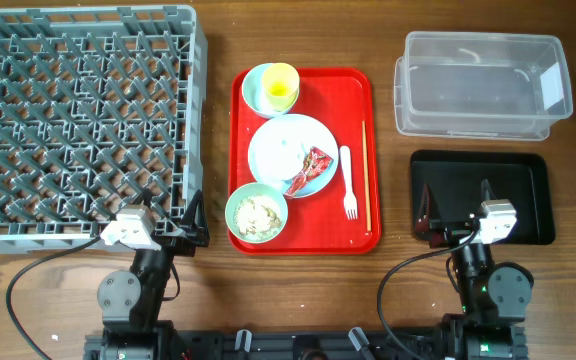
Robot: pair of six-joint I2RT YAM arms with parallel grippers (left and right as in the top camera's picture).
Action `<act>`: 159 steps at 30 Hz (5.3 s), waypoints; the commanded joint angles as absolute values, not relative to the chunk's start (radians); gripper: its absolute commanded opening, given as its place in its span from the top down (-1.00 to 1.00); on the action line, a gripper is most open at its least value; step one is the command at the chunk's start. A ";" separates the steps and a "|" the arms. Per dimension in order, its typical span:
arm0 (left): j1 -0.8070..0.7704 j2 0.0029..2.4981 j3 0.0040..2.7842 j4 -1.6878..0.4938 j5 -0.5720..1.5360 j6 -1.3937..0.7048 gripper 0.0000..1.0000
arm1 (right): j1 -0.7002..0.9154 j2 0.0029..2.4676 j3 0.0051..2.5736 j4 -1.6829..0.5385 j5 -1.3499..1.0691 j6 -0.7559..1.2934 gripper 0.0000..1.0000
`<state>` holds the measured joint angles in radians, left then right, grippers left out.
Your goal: Sort waste into correct bins and load items into the dishwasher rack
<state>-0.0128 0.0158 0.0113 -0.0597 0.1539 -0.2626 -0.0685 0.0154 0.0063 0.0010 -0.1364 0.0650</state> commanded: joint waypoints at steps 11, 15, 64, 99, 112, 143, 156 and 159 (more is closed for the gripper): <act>-0.007 0.020 0.006 -0.064 0.148 -0.239 -1.00 | -0.073 0.014 0.006 0.007 -0.126 0.053 -0.99; -0.007 0.020 0.006 -0.064 0.148 -0.239 -1.00 | -0.073 0.014 0.006 0.007 -0.126 0.052 -0.99; -0.007 0.020 0.006 -0.064 0.148 -0.239 -1.00 | -0.073 0.014 0.006 0.007 -0.126 0.052 -0.99; -0.010 0.445 0.645 -0.303 0.577 -0.358 -0.99 | -0.073 0.014 0.006 0.007 -0.126 0.052 -0.99; -0.089 1.439 1.636 -1.242 0.746 -0.373 -1.00 | -0.073 0.014 0.006 0.007 -0.126 0.052 -0.99; 0.065 1.550 1.636 -1.448 -0.236 -0.596 -1.00 | -0.073 0.014 0.006 0.007 -0.126 0.052 -0.99; 0.244 1.551 1.636 -1.463 -0.207 -0.595 -1.00 | -0.073 0.014 0.006 0.033 -0.484 0.638 -0.99; 0.244 1.551 1.636 -1.463 -0.207 -0.595 -1.00 | -0.073 0.014 0.006 0.034 -0.634 1.156 -0.99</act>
